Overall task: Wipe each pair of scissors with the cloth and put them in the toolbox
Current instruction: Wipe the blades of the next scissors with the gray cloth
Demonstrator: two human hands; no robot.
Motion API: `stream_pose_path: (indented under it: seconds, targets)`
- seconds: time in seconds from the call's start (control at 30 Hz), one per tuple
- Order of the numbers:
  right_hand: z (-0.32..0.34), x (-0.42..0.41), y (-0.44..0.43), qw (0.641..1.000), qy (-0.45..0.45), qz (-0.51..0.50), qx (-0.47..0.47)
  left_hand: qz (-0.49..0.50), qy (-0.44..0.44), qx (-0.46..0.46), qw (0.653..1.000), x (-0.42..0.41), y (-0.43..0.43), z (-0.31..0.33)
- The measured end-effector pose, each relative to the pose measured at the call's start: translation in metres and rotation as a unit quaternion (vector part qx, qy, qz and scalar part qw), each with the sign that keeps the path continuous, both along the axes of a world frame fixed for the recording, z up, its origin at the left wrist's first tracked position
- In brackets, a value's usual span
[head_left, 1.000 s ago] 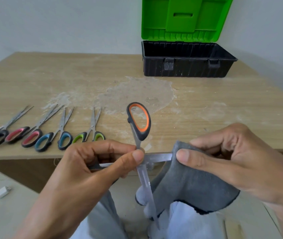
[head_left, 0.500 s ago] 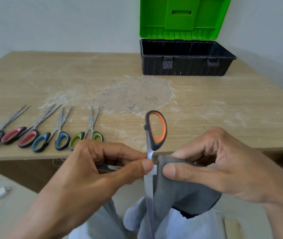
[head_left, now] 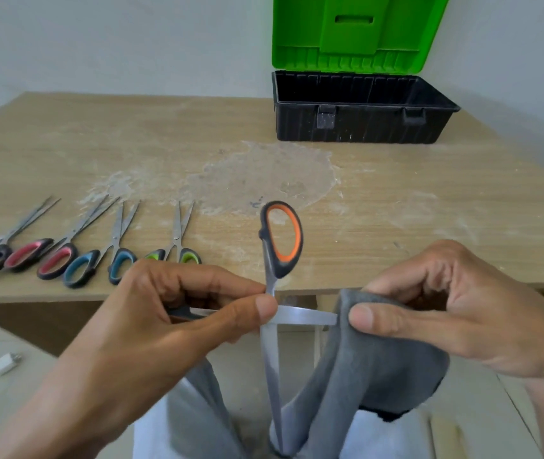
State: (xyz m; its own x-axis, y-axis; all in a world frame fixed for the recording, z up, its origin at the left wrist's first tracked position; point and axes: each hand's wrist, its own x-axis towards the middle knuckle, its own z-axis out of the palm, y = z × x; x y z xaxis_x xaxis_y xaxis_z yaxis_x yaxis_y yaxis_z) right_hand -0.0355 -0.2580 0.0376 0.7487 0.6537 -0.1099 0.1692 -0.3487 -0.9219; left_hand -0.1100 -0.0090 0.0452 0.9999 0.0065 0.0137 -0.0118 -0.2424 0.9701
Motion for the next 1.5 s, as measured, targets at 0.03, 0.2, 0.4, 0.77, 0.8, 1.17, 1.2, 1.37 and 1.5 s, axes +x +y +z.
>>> stream_pose_path:
  seconds: [0.03,0.2,0.4,0.77,0.8,1.17,1.2,1.37,1.5]
  targets:
    - [0.0,-0.001,0.002,1.0,-0.007,0.0,-0.006,-0.006,0.001,0.0,1.0,0.001,-0.001,-0.001]
    - [-0.002,-0.006,0.014,0.999,-0.027,0.006,0.025,-0.034,0.015,-0.026,0.999,0.003,-0.005,-0.007]
    - [0.0,-0.001,-0.01,0.996,0.002,-0.07,0.058,0.031,0.027,-0.096,0.995,0.001,0.016,-0.015]
    - [-0.005,-0.007,-0.022,0.986,-0.006,-0.119,0.12,0.06,-0.025,-0.042,0.997,-0.002,0.022,-0.015]
    - [-0.004,-0.007,-0.022,0.986,-0.006,-0.116,0.117,0.065,-0.038,-0.029,0.997,-0.003,0.022,-0.014]
    - [0.004,-0.008,-0.011,0.996,-0.043,-0.076,0.011,0.048,-0.12,0.078,0.989,-0.005,0.007,-0.001]
    - [0.004,-0.007,-0.011,0.996,-0.046,-0.072,0.006,0.044,-0.122,0.084,0.988,-0.005,0.006,-0.001]
    - [0.011,-0.004,-0.014,0.994,-0.082,-0.071,-0.015,0.048,-0.121,0.092,0.987,-0.005,0.008,0.002]
    - [0.013,-0.007,-0.01,0.996,-0.074,-0.039,-0.013,0.032,-0.125,0.108,0.986,-0.005,-0.001,0.005]
